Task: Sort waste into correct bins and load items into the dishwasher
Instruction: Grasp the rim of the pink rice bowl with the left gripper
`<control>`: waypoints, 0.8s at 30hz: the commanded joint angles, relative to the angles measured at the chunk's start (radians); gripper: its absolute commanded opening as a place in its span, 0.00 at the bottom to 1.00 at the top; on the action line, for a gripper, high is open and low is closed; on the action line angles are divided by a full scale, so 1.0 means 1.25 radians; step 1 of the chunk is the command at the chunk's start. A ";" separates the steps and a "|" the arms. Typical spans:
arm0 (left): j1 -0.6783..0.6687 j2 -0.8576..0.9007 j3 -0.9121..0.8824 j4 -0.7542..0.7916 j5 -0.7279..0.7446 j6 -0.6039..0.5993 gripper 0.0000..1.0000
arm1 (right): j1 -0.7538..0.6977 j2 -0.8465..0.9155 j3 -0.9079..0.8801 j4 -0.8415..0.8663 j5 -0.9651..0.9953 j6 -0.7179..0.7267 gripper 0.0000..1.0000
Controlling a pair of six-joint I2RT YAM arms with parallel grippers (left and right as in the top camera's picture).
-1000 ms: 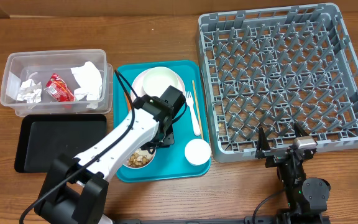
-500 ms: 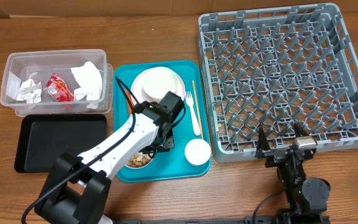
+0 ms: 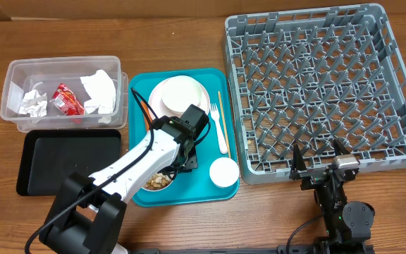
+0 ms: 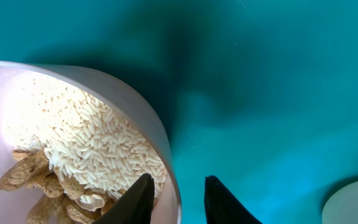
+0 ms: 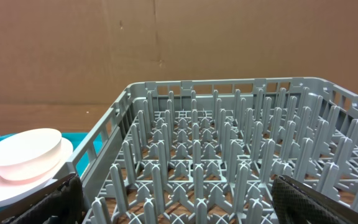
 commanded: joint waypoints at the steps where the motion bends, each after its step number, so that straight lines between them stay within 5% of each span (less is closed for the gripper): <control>1: 0.003 0.006 -0.014 0.007 0.007 -0.010 0.31 | -0.002 -0.004 -0.009 0.004 0.005 -0.003 1.00; 11: 0.003 0.006 -0.021 0.015 0.007 -0.010 0.30 | -0.002 -0.004 -0.009 0.004 0.005 -0.003 1.00; 24: 0.003 0.018 -0.021 0.017 0.010 -0.010 0.15 | -0.002 -0.004 -0.009 0.004 0.005 -0.003 1.00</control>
